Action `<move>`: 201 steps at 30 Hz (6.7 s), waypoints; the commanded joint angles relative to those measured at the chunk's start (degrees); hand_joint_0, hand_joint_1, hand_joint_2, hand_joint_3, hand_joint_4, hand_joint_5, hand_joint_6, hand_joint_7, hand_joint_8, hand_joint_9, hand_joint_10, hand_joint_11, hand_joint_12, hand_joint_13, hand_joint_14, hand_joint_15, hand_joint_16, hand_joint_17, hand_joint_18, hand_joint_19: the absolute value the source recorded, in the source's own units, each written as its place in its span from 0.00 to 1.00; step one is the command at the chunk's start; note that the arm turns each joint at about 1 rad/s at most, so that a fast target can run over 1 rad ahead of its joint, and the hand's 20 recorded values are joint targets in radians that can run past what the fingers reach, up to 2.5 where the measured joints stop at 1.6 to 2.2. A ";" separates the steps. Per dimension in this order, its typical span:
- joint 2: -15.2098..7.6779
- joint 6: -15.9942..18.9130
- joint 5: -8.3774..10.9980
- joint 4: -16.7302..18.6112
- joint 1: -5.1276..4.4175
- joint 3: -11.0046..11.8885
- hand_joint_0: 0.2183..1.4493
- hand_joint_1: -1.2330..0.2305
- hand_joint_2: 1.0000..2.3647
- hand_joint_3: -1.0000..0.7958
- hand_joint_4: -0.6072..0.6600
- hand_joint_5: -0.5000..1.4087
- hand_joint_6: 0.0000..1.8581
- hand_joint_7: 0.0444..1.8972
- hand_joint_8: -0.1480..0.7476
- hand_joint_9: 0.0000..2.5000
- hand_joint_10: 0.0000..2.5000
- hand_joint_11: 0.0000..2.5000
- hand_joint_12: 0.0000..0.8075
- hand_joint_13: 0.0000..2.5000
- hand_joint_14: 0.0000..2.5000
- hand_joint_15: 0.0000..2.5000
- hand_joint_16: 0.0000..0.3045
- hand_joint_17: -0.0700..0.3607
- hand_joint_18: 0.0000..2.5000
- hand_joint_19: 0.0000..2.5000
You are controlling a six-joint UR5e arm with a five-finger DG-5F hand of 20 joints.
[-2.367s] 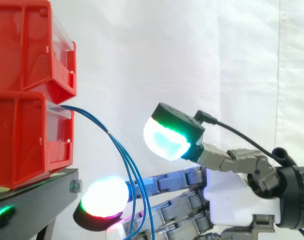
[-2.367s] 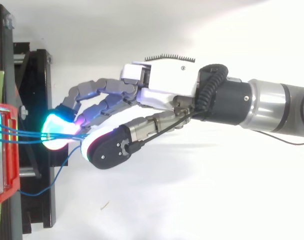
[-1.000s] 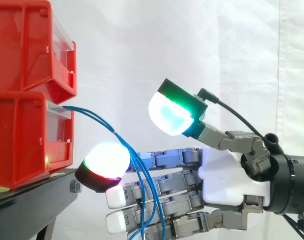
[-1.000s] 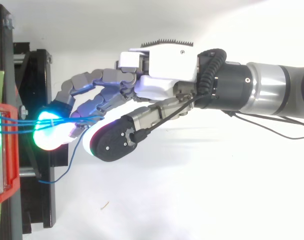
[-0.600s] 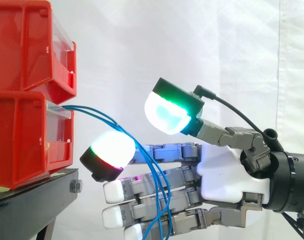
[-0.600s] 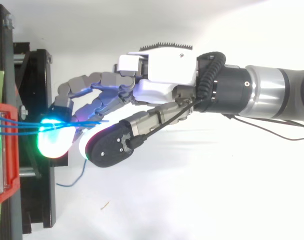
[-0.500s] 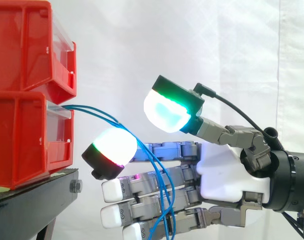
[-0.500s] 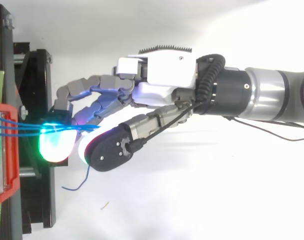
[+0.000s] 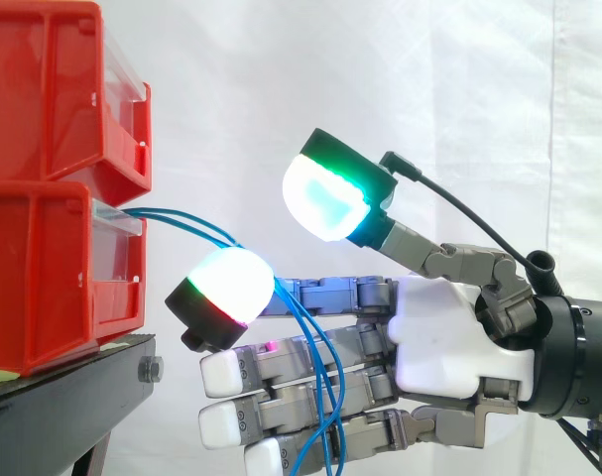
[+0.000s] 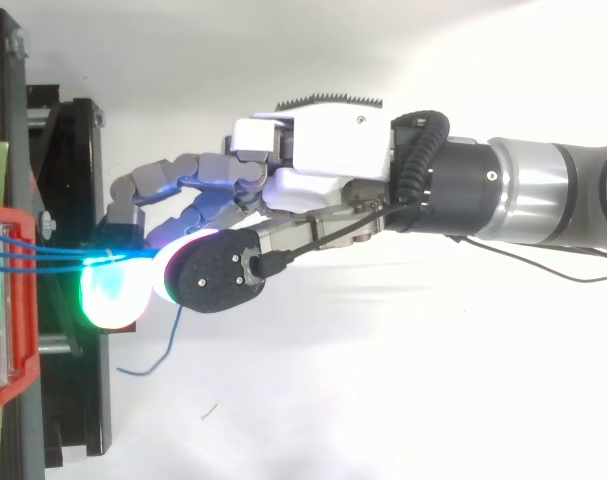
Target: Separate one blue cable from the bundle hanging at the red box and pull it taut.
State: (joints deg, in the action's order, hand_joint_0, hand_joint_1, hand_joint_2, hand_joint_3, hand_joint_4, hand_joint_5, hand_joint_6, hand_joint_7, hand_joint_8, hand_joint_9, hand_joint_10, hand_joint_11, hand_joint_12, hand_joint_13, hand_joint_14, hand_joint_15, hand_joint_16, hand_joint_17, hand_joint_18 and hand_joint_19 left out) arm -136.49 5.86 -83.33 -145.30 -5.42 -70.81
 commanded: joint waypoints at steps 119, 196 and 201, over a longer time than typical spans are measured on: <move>-1.41 -6.12 1.85 4.15 0.15 0.76 0.31 0.38 0.01 0.46 0.57 0.16 0.45 0.51 0.49 0.35 0.01 0.27 0.45 0.31 0.01 0.18 0.14 0.39 0.28 0.20; 1.93 -6.65 -2.37 -15.54 1.55 6.47 0.33 0.42 0.01 0.33 0.57 0.16 0.48 0.50 0.44 0.41 0.09 0.69 0.44 0.43 0.01 0.52 0.14 0.38 0.30 0.25; 1.93 -6.47 -2.28 -15.63 1.64 6.38 0.30 0.39 0.00 0.29 0.58 0.15 0.47 0.49 0.45 0.39 0.10 0.69 0.45 0.42 0.01 0.51 0.14 0.39 0.30 0.25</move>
State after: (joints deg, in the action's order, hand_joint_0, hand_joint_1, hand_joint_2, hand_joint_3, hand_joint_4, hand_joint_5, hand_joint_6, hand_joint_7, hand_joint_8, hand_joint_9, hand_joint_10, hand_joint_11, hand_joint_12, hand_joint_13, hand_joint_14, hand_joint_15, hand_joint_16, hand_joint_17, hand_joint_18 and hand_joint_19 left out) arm -134.59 -0.77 -85.69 -160.95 -3.87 -64.37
